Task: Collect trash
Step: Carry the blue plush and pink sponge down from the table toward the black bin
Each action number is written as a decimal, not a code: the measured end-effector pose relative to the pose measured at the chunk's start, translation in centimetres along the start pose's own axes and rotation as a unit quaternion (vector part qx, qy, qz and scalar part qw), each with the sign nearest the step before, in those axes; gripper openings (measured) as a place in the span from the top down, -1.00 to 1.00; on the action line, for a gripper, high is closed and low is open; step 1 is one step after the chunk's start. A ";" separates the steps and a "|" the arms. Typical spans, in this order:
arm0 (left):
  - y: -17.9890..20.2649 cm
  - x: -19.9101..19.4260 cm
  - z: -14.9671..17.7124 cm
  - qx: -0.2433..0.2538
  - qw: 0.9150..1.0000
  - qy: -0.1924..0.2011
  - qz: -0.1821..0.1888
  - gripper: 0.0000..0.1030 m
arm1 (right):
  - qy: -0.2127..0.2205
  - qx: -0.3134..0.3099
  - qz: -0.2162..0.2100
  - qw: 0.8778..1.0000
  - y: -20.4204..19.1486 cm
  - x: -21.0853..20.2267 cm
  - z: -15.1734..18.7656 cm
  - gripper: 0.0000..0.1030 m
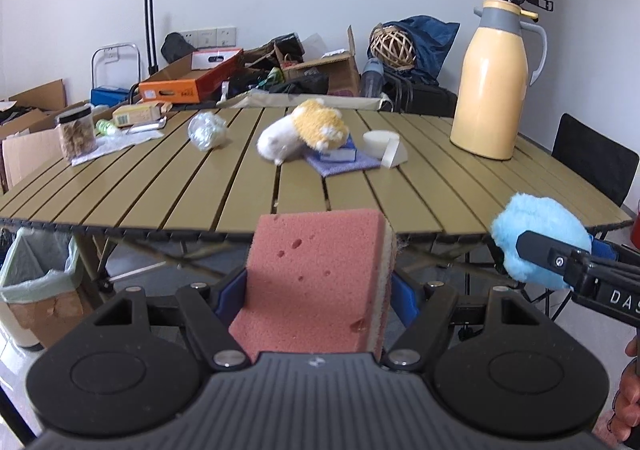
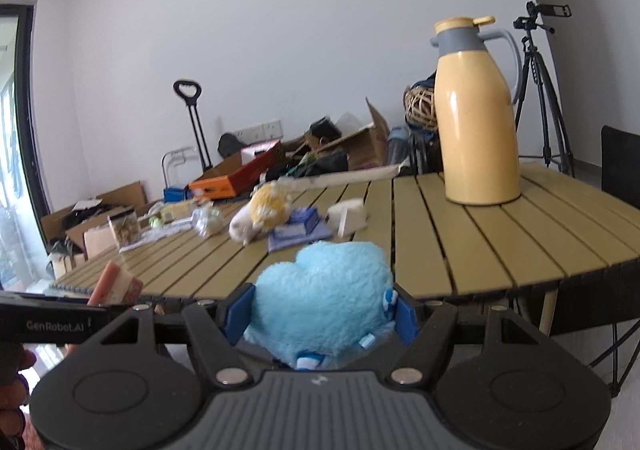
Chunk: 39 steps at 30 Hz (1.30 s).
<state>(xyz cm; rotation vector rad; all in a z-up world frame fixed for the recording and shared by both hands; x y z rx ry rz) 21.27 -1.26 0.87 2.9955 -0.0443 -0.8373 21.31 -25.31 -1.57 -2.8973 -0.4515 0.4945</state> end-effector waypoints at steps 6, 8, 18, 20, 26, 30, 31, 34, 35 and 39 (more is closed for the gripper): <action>-1.3 -0.2 1.9 -0.007 1.000 -0.018 -0.008 -0.42 | -0.034 -0.005 0.001 0.999 -0.8 0.1 1.9 -0.34; -1.8 0.0 2.6 -0.009 1.000 -0.025 -0.011 -0.42 | -0.047 -0.006 0.004 0.999 -1.0 0.4 2.6 -0.34; -4.5 2.0 5.9 -0.026 0.997 -0.071 -0.025 -0.42 | -0.101 -0.021 0.026 0.994 -1.1 1.9 5.3 -0.34; -5.1 2.6 6.4 -0.031 0.996 -0.078 -0.026 -0.42 | -0.112 -0.022 0.030 0.993 -0.9 2.4 5.7 -0.34; -6.4 4.5 7.9 -0.045 0.994 -0.100 -0.027 -0.42 | -0.149 -0.032 0.045 0.987 -0.6 3.9 7.5 -0.34; -7.4 6.2 9.5 -0.052 0.990 -0.124 -0.027 -0.42 | -0.179 -0.035 0.057 0.982 -0.2 4.9 9.0 -0.34; -7.6 6.6 9.9 -0.054 0.989 -0.131 -0.027 -0.42 | -0.184 -0.036 0.059 0.980 -0.2 5.1 9.3 -0.34; -8.0 7.6 10.6 -0.056 0.986 -0.152 -0.027 -0.42 | -0.198 -0.036 0.063 0.978 -0.1 5.9 9.8 -0.34; -8.1 7.9 10.8 -0.054 0.986 -0.158 -0.027 -0.42 | -0.202 -0.032 0.063 0.977 -0.1 6.2 9.9 -0.34; -8.2 8.9 11.6 -0.050 0.981 -0.186 -0.030 -0.42 | -0.212 -0.032 0.066 0.974 -0.1 7.2 10.2 -0.34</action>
Point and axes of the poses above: each gripper's, at about its wrist camera, not at the fingertips, and x roughly the way its jaws point, y to its right, z to its underside, the point moved 1 cm from there along x, roughly the way its jaws point, and after that the axes turned 1 degree about y, right-handed, at the moved point
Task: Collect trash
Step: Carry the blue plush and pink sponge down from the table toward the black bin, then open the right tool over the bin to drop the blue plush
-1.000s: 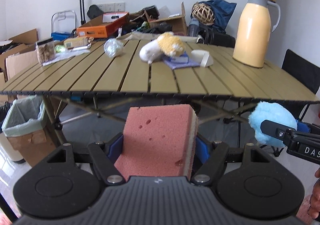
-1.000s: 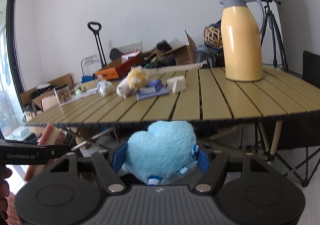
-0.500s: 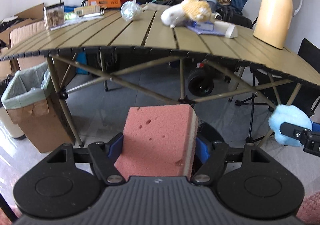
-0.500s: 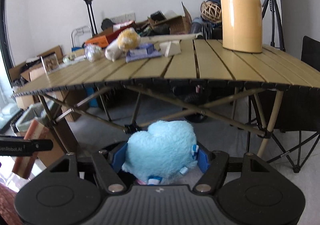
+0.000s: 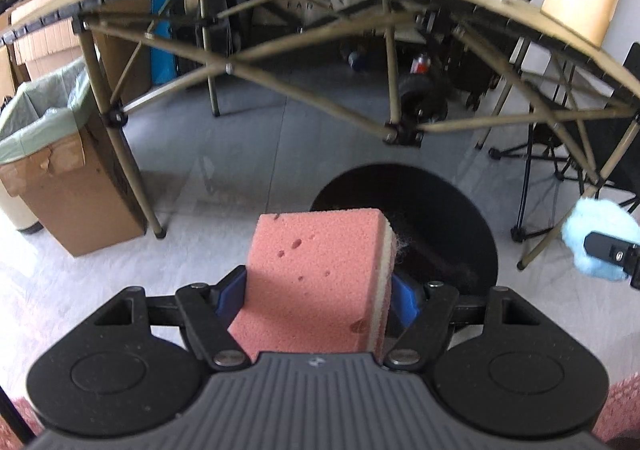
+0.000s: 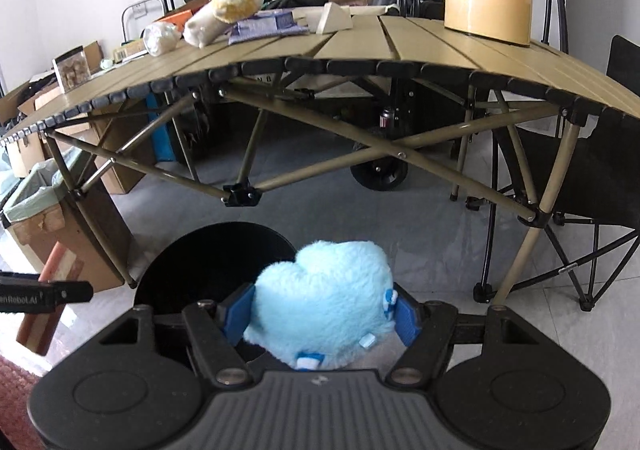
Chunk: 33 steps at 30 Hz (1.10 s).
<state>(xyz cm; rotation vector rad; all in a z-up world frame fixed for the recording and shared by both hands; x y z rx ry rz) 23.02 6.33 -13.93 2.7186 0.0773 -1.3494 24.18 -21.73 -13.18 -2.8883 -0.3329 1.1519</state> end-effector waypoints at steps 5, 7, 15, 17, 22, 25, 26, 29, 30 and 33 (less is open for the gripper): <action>-0.6 1.5 0.1 -0.005 0.999 -0.035 -0.019 -0.42 | -0.011 0.003 -0.001 1.000 -0.1 1.0 -0.2 -0.34; -1.1 2.0 0.2 -0.010 0.998 -0.048 -0.028 -0.42 | -0.014 0.004 -0.002 1.000 -0.1 1.3 -0.3 -0.34; -2.9 3.7 0.7 -0.022 0.994 -0.082 -0.067 -0.42 | -0.023 0.006 -0.003 1.000 -0.4 2.3 -0.4 -0.34; -3.1 3.8 0.8 -0.023 0.993 -0.088 -0.073 -0.42 | -0.025 0.006 -0.003 1.000 -0.4 2.4 -0.4 -0.34; -3.8 4.2 1.0 -0.026 0.991 -0.098 -0.082 -0.42 | -0.027 0.007 -0.003 1.000 -0.4 2.6 -0.5 -0.34; -4.0 4.2 1.0 -0.027 0.991 -0.099 -0.082 -0.42 | -0.029 0.006 -0.006 1.000 -0.6 2.8 -0.5 -0.34; -4.1 4.2 1.0 -0.028 0.991 -0.099 -0.082 -0.42 | -0.030 0.005 -0.007 1.000 -0.7 2.8 -0.5 -0.34; -4.2 4.3 0.9 -0.028 0.991 -0.100 -0.082 -0.42 | -0.034 0.002 -0.013 0.999 -1.1 3.0 -0.5 -0.34; -4.2 4.3 0.9 -0.029 0.991 -0.101 -0.083 -0.42 | -0.035 0.001 -0.015 0.999 -1.4 3.1 -0.6 -0.34; -4.4 4.3 1.0 -0.032 0.991 -0.101 -0.084 -0.42 | -0.038 -0.004 -0.022 0.999 -2.2 3.3 -0.9 -0.34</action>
Point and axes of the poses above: each gripper's, at about its wrist camera, not at the fingertips, and x roughly the way its jaws point, y to its right, z to its underside, the point moved 1 cm from there along x, roughly the way its jaws point, and after that the axes turned 1 degree about y, right-handed, at the moved point
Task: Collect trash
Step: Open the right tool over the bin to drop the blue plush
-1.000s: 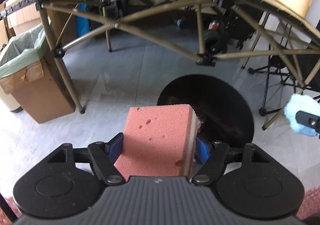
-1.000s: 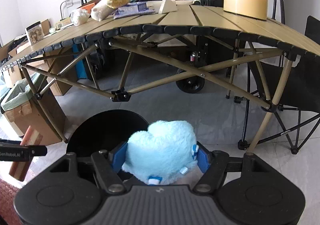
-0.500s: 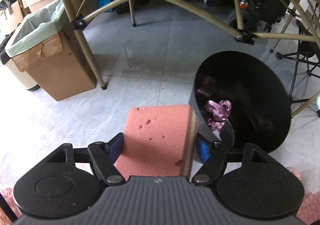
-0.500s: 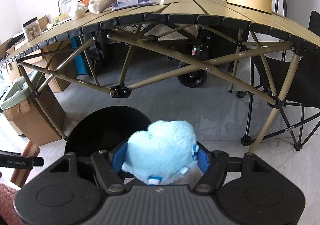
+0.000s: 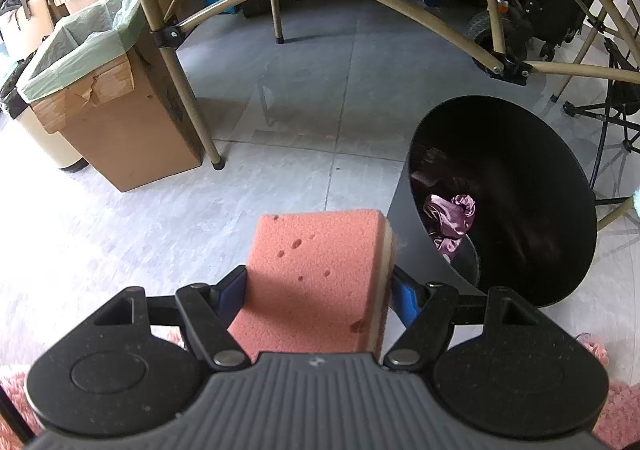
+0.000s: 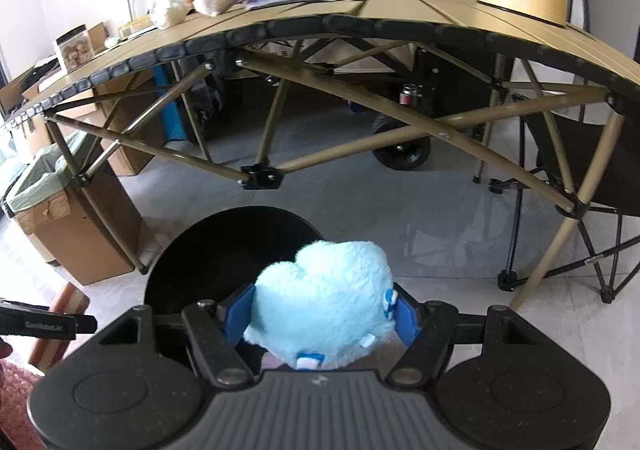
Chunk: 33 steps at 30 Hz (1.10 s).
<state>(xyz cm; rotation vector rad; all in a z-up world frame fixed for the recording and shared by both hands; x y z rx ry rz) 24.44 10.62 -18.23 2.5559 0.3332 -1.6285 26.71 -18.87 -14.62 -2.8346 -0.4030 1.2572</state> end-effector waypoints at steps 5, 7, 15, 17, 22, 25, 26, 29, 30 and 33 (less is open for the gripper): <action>-0.9 0.3 0.1 -0.009 1.000 -0.003 -0.002 -0.42 | -0.008 -0.011 -0.012 1.000 -1.9 0.7 -0.5 -0.34; -1.4 0.4 0.1 -0.014 1.000 -0.004 -0.003 -0.42 | -0.016 -0.012 -0.018 1.000 -2.5 1.1 -0.7 -0.34; -3.0 0.8 0.3 -0.028 1.000 -0.009 -0.001 -0.42 | -0.051 -0.021 -0.023 0.998 -5.3 3.5 -1.4 -0.34; -3.3 1.0 0.3 -0.031 0.999 -0.010 0.000 -0.42 | -0.060 -0.022 -0.023 0.998 -5.9 4.1 -1.4 -0.34; -3.8 1.2 0.3 -0.036 0.999 -0.014 0.002 -0.42 | -0.088 -0.019 -0.020 0.996 -6.9 5.8 -1.5 -0.34; -3.8 1.3 0.3 -0.037 0.999 -0.016 0.003 -0.42 | -0.104 -0.015 -0.018 0.994 -7.3 6.7 -1.4 -0.34; -3.9 1.3 0.3 -0.037 0.999 -0.016 0.003 -0.42 | -0.110 -0.014 -0.017 0.994 -7.5 7.1 -1.4 -0.34; -3.9 1.4 0.3 -0.037 0.999 -0.018 0.004 -0.42 | -0.125 -0.010 -0.015 0.992 -7.8 7.9 -1.2 -0.34; -3.9 1.5 0.4 -0.037 0.999 -0.019 0.004 -0.42 | -0.131 -0.009 -0.014 0.991 -7.9 8.2 -1.1 -0.34; -4.0 1.6 0.3 -0.038 0.999 -0.020 0.003 -0.42 | -0.141 -0.006 -0.012 0.990 -8.3 8.9 -1.0 -0.34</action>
Point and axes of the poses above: each gripper's, at about its wrist camera, not at the fingertips, and x roughly the way its jaws point, y to its right, z to its underside, the point moved 1 cm from there along x, roughly the way its jaws point, and after that the axes turned 1 degree about y, right-handed, at the moved point
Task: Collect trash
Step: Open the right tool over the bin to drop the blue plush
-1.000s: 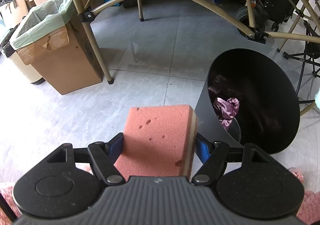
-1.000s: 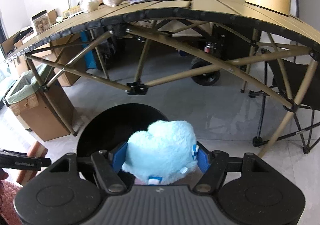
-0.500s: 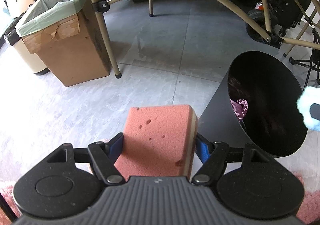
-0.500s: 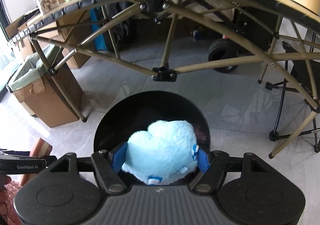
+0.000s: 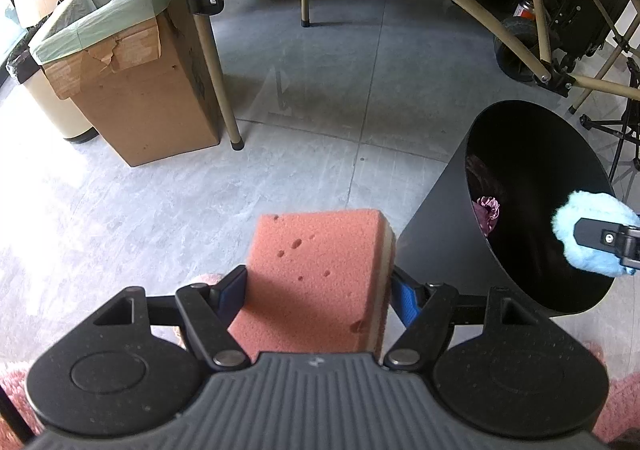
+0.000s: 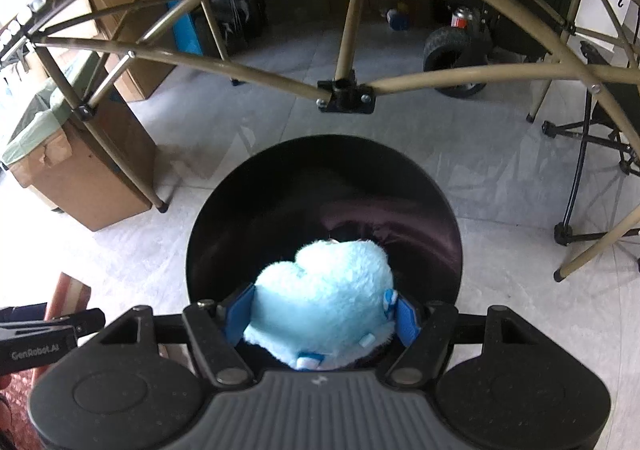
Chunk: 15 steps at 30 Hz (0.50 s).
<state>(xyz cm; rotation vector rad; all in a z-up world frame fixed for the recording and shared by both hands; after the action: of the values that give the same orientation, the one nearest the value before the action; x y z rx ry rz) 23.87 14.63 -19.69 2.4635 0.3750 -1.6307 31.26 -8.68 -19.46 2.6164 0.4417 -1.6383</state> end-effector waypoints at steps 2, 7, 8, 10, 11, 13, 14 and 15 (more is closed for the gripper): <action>0.0 0.1 0.0 0.000 1.000 -0.002 -0.001 -0.42 | -0.005 0.004 0.002 1.000 -0.1 0.5 -0.1 -0.34; -0.1 0.2 0.0 0.001 1.000 -0.003 -0.001 -0.42 | -0.016 0.006 0.004 1.000 -0.7 1.5 -0.3 -0.35; -0.1 0.3 0.0 0.001 1.000 -0.004 -0.002 -0.42 | -0.019 0.006 0.005 1.000 -0.8 1.7 -0.4 -0.35; -0.2 0.3 0.0 0.001 1.000 -0.005 -0.002 -0.42 | -0.022 0.006 0.006 1.000 -1.0 2.0 -0.5 -0.37; -0.2 0.3 0.1 0.001 1.000 -0.005 -0.002 -0.42 | -0.023 0.005 0.008 1.000 -1.0 2.0 -0.5 -0.38; -0.2 0.4 0.1 0.001 1.000 -0.005 -0.003 -0.42 | -0.022 0.003 0.011 1.000 -1.2 1.9 -0.7 -0.36; -0.3 0.4 0.1 0.000 1.000 -0.006 -0.003 -0.42 | -0.023 0.000 0.012 1.000 -1.3 2.0 -0.7 -0.38; -0.3 0.4 0.1 0.000 1.000 -0.007 -0.004 -0.42 | -0.026 -0.001 0.014 1.000 -1.4 2.1 -0.7 -0.50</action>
<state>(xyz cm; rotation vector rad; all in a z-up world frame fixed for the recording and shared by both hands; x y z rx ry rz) 23.82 14.91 -20.12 2.4533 0.3822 -1.6494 32.39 -6.77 -20.80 2.5598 0.4022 -1.6910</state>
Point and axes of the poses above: each gripper's, at about its wrist camera, not at the fingertips, and x roughly the way its jaws point, y to its right, z to its underside, the point moved 1 cm from there along x, roughly the way its jaws point, and after that the axes turned 1 degree about y, right-handed, at the moved point
